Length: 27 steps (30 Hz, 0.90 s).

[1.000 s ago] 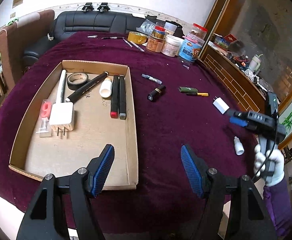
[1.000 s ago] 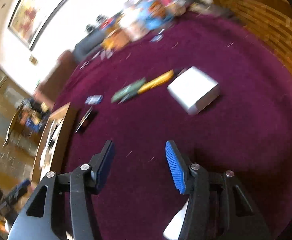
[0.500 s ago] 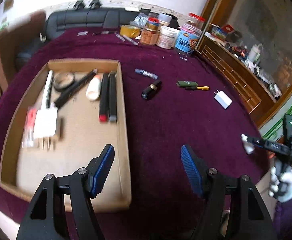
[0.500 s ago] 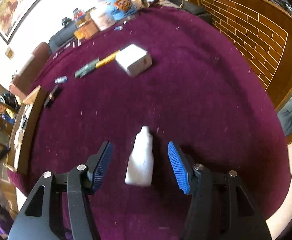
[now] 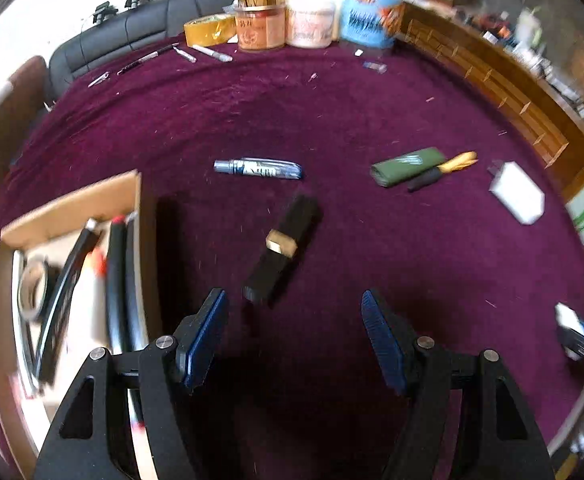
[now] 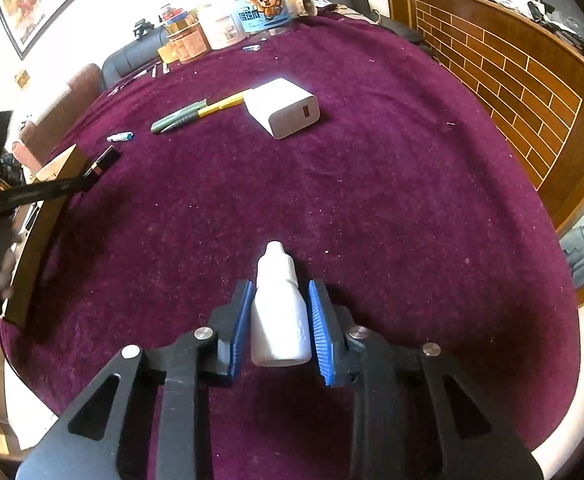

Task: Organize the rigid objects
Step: 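Grasp the white dropper bottle with the right tool while the left tool grasps the black lipstick, then lower the lipstick into the tray with the left tool while the right tool carries the bottle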

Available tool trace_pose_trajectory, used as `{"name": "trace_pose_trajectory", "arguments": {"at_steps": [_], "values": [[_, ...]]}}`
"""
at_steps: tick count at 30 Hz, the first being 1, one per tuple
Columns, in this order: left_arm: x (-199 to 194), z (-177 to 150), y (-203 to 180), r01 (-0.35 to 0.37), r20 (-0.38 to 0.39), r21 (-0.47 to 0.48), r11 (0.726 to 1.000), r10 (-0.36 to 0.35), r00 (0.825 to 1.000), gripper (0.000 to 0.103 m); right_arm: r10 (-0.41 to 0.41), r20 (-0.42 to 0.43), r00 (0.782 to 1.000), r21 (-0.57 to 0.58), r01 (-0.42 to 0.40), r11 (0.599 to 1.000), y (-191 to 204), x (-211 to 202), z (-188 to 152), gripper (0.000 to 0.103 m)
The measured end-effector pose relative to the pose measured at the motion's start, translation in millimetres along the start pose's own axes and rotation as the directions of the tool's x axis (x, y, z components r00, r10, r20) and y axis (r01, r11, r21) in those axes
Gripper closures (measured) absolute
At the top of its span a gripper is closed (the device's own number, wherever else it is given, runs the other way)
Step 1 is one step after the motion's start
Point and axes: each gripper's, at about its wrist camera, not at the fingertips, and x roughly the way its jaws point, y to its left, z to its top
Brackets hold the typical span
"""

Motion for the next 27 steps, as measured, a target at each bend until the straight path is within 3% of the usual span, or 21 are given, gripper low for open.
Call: {"name": "trace_pose_trajectory", "arguments": {"at_steps": [3,7,8,10,15,18,22,27], "values": [[20.3,12.4,-6.4,-0.074,-0.009,0.032,0.997,0.074,0.997,0.038,0.000,-0.007,1.000,-0.013,0.000,1.000,2.1,2.2,1.7,0.076],[24.6,21.4,-8.0,-0.077,0.014,0.029,0.997,0.077,0.997,0.041,0.004,-0.011,1.000,-0.013,-0.004,1.000,2.6,5.1,4.2,0.076],[23.8,20.2,-6.4,-0.046,0.011,0.019,0.999,0.045,0.999,0.047,0.005,-0.011,1.000,-0.012,-0.005,1.000,2.5,5.2,4.5,0.076],[18.5,15.9,-7.8,0.004,0.020,0.028,1.000,-0.004,1.000,0.089,0.002,-0.009,1.000,-0.013,-0.002,1.000,3.3,5.4,4.2,0.076],[-2.2,2.2,-8.3,0.046,0.048,0.025,0.999,-0.047,0.998,0.089,0.003,-0.004,1.000,-0.004,-0.003,1.000,2.7,3.3,3.1,0.079],[-22.1,-4.5,-3.1,0.112,0.085,-0.006,0.994,-0.112,0.990,0.089,0.037,0.000,0.999,0.016,-0.037,0.999,2.5,-0.5,2.6,0.079],[-55.3,-18.7,9.9,0.205,0.154,-0.052,0.977,-0.195,0.969,0.089,0.087,0.016,0.996,-0.001,-0.087,0.996,17.0,-10.7,3.4,0.079],[-99.4,-47.3,47.0,0.324,0.228,-0.132,0.937,-0.289,0.930,0.089,0.160,0.023,0.987,-0.044,-0.159,0.986,45.8,-17.8,8.4,0.079]]}}
